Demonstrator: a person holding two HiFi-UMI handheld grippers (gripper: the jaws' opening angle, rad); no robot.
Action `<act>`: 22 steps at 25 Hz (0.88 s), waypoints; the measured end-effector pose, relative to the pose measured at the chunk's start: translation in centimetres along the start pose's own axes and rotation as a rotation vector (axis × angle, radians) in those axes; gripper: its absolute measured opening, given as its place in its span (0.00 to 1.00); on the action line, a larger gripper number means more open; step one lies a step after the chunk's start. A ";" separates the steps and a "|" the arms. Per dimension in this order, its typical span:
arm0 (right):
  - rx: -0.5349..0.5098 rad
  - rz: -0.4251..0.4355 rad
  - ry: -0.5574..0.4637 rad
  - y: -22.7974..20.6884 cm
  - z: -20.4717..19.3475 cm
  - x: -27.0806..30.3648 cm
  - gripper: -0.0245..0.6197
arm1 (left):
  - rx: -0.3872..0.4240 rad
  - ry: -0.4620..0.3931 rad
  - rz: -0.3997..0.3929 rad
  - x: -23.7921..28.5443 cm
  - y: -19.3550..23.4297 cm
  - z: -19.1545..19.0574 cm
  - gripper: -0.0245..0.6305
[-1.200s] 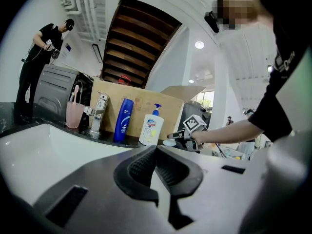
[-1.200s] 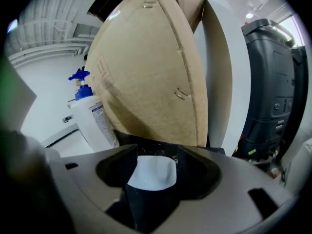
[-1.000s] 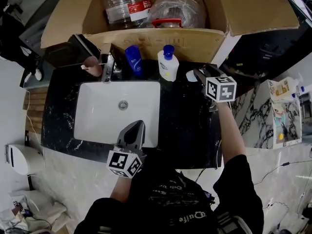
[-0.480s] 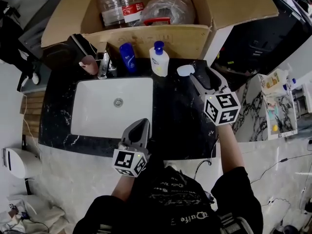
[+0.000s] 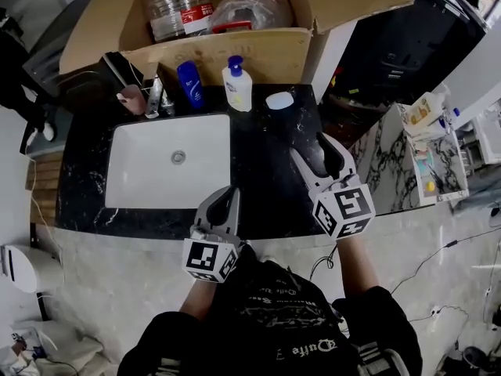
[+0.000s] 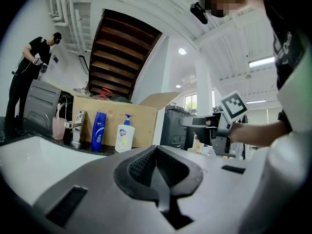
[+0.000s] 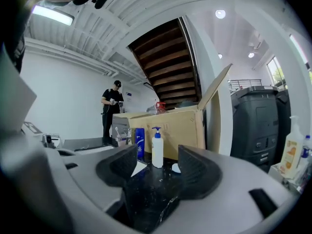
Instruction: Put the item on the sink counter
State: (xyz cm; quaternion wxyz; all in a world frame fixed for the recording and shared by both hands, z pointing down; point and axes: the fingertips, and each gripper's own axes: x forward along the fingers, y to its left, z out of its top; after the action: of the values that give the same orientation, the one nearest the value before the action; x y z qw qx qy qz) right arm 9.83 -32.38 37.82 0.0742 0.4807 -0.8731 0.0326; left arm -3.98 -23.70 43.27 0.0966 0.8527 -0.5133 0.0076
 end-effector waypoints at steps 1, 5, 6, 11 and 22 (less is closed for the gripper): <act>-0.009 -0.006 0.004 0.4 -0.3 -0.8 0.44 | 0.006 -0.003 -0.002 -0.2 -0.4 0.0 0.05; 0.012 -0.033 0.002 1.5 -1.5 -3.2 0.44 | 0.008 -0.013 0.001 -0.9 -1.5 -0.2 0.05; 0.014 -0.041 0.001 1.8 -1.8 -3.6 0.43 | 0.009 -0.015 0.003 -1.1 -1.7 -0.2 0.05; 0.014 -0.060 0.007 3.4 -4.3 -6.0 0.41 | 0.030 -0.013 0.008 -1.9 -2.8 -0.7 0.05; 0.046 -0.059 0.103 5.6 -9.1 -8.8 0.41 | 0.059 -0.021 -0.002 -2.6 -4.6 -1.2 0.05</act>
State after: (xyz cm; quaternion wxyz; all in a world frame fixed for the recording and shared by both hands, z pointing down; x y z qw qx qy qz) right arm 10.65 -20.87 45.47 0.1089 0.5057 -0.8525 0.0750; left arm -1.07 -19.09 43.45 0.0660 0.8557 -0.5131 0.0141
